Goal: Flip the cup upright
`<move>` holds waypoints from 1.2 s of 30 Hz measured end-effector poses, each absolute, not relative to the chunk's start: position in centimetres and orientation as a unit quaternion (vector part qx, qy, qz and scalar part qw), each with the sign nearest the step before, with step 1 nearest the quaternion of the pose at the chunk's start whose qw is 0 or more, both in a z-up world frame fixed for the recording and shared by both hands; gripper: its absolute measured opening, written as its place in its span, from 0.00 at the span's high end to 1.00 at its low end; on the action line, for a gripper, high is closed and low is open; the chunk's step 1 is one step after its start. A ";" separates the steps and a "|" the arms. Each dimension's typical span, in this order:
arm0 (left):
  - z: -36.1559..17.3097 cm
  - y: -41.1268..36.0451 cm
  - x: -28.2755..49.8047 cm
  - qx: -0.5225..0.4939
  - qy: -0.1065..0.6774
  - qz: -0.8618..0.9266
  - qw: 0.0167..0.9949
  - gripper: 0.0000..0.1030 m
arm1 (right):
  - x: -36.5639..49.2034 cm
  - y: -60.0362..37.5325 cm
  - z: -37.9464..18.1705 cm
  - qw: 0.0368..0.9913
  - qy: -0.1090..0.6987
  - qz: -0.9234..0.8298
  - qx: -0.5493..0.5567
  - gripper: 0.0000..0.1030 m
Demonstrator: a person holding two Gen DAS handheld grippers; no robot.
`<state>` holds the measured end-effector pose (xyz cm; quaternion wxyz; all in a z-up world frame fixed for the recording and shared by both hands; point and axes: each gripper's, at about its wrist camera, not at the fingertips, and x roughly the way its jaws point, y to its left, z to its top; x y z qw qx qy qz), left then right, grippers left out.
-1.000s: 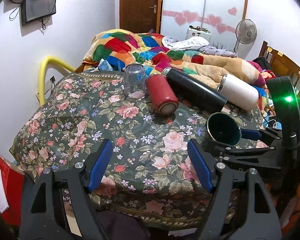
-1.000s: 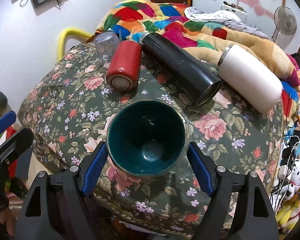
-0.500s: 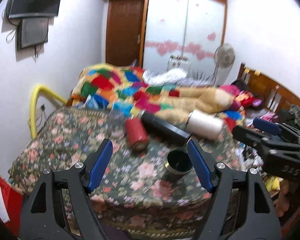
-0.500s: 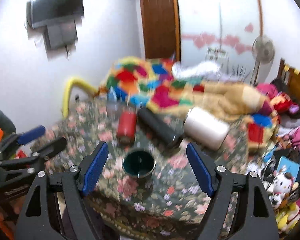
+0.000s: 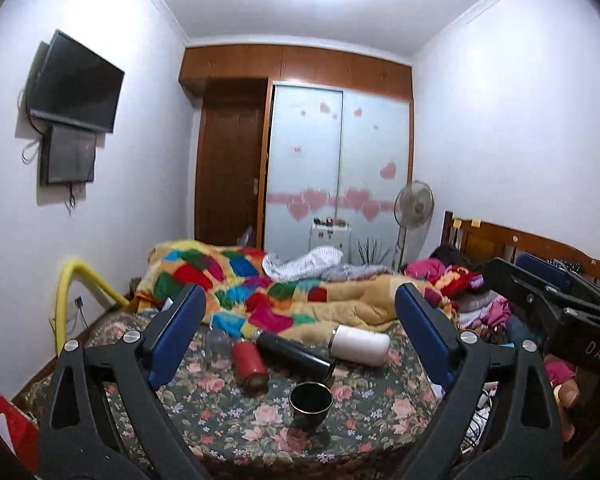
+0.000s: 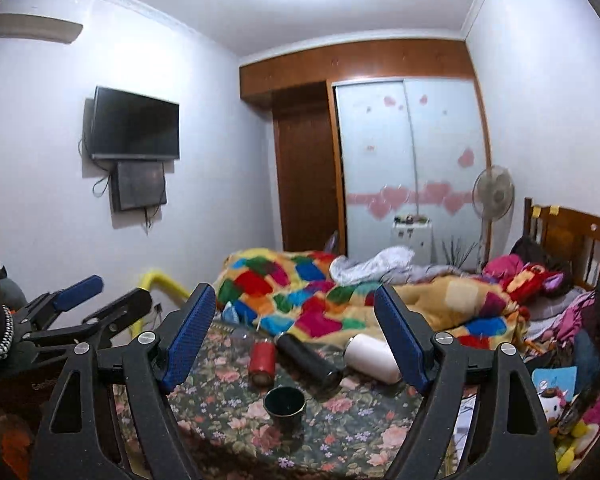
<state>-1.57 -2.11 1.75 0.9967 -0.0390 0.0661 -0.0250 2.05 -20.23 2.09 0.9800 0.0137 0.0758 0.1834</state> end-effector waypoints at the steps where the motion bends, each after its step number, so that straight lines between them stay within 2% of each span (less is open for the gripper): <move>1: 1.8 -2.2 -2.0 -0.037 0.061 -0.021 0.997 0.03 | 1.8 -20.2 2.1 0.981 0.072 0.180 0.014 0.19; 4: 1.7 -2.2 -2.9 -0.035 0.049 -0.010 0.998 0.00 | 1.5 -20.1 1.7 0.983 0.065 0.168 0.016 0.05; 6: 1.6 -2.4 -3.2 -0.030 0.048 -0.006 0.998 0.00 | 1.3 -20.0 1.4 0.985 0.062 0.158 0.012 0.00; 36: 0.5 -2.2 -3.2 -0.033 0.071 0.003 0.997 0.00 | 0.0 -20.9 0.6 0.984 0.084 0.159 0.008 0.00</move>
